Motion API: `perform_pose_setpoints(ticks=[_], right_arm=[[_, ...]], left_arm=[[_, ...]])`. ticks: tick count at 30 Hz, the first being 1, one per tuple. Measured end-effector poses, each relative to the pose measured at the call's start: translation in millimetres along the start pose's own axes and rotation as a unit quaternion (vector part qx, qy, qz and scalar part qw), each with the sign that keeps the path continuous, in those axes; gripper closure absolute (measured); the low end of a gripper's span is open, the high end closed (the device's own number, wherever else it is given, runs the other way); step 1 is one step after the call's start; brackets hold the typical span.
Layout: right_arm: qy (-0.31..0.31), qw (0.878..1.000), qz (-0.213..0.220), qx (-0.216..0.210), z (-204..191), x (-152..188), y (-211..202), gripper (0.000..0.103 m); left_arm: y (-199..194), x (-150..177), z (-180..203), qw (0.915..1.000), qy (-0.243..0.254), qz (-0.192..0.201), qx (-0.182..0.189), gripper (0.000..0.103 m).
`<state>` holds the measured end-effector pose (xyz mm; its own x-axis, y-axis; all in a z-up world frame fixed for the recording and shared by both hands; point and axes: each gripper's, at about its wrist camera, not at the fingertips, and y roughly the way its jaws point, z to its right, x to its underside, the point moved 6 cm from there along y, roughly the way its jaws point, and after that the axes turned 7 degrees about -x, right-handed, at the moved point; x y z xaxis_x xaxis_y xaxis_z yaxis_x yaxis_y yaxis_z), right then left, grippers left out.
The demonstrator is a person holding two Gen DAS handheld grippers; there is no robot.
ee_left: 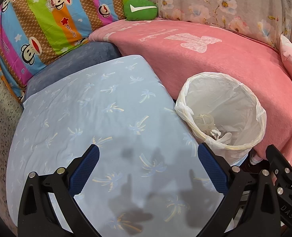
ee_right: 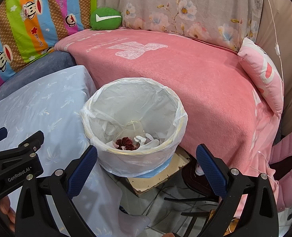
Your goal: Collect trash
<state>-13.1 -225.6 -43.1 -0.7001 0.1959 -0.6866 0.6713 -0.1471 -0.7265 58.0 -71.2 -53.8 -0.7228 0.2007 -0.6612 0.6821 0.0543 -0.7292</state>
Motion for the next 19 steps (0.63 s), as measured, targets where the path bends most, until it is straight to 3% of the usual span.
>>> perform_pose_setpoints(ticks=[19], right_arm=[[0.001,1.0,-0.001,0.0,-0.2,-0.1,0.3,0.006]], left_arm=[[1.0,-1.0,1.1,1.0,0.004,-0.005,0.002,0.007]])
